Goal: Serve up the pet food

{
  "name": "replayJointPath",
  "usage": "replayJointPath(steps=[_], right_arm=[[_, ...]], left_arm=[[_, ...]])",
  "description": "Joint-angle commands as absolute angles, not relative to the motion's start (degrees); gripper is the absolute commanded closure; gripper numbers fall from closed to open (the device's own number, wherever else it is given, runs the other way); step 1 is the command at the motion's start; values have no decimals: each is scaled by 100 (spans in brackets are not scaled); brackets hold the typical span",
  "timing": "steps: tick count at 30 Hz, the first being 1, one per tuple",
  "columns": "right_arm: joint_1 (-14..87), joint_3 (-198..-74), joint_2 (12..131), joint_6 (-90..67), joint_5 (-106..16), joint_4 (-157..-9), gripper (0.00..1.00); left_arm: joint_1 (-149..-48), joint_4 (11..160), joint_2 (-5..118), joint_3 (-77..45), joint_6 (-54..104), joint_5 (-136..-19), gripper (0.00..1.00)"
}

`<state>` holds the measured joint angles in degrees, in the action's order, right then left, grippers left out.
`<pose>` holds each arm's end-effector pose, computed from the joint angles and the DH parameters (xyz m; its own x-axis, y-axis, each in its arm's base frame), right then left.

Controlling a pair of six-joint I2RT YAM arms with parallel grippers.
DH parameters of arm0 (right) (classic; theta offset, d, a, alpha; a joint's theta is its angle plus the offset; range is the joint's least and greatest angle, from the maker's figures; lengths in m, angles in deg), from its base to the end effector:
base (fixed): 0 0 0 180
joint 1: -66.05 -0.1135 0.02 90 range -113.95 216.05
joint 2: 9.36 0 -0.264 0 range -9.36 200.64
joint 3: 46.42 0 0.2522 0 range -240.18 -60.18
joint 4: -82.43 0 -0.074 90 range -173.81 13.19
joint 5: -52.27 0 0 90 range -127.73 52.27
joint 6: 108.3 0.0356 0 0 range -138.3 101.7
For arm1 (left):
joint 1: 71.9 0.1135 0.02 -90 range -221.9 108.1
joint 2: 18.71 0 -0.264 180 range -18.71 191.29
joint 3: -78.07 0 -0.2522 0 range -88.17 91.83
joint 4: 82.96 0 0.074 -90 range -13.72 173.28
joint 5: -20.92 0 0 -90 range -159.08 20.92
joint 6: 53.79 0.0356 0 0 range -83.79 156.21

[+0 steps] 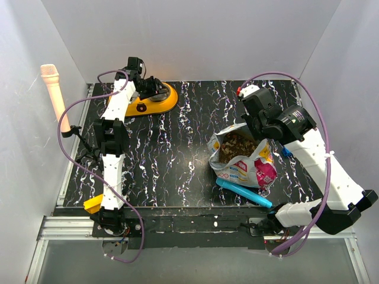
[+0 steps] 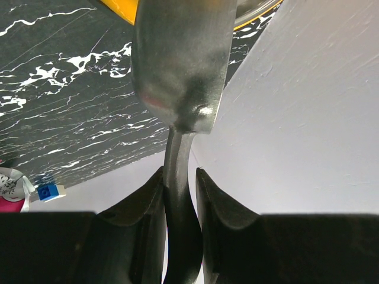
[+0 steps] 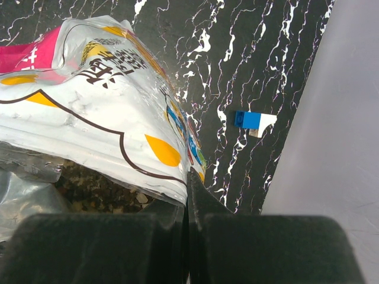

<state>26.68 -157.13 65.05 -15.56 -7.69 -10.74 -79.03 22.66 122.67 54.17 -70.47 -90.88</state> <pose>0.1806 0.1251 0.4362 -0.6106 -0.4475 -0.6534 -0.2742 0.8935 -0.3556 0.5186 -0.0782 0.2500 -0.0429 -0.8910 0.4520 -0.9068 -0.1551 -0.3919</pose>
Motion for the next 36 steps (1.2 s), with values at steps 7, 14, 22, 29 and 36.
replayJointPath(steps=[7, 14, 22, 29, 36], right_arm=[[2694, -16108, 5998, -1716, -64, -2185, 99], [2694, -16143, 6016, -1707, -100, -2185, 99], [2694, -16169, 5990, -1698, -126, -2159, 99], [2694, -16196, 6007, -1680, -178, -2176, 99], [2694, -16231, 6007, -1654, -205, -2141, 99]], left_arm=[[-7963, 1956, 12033, 6036, -7445, -8709, 100], [-8007, 2246, 11910, 6045, -7629, -8744, 100], [-8033, 2114, 11805, 5843, -7603, -8815, 100], [-8033, 2115, 11735, 5835, -7691, -8920, 100], [-8042, 2184, 11436, 5456, -7691, -8973, 100]])
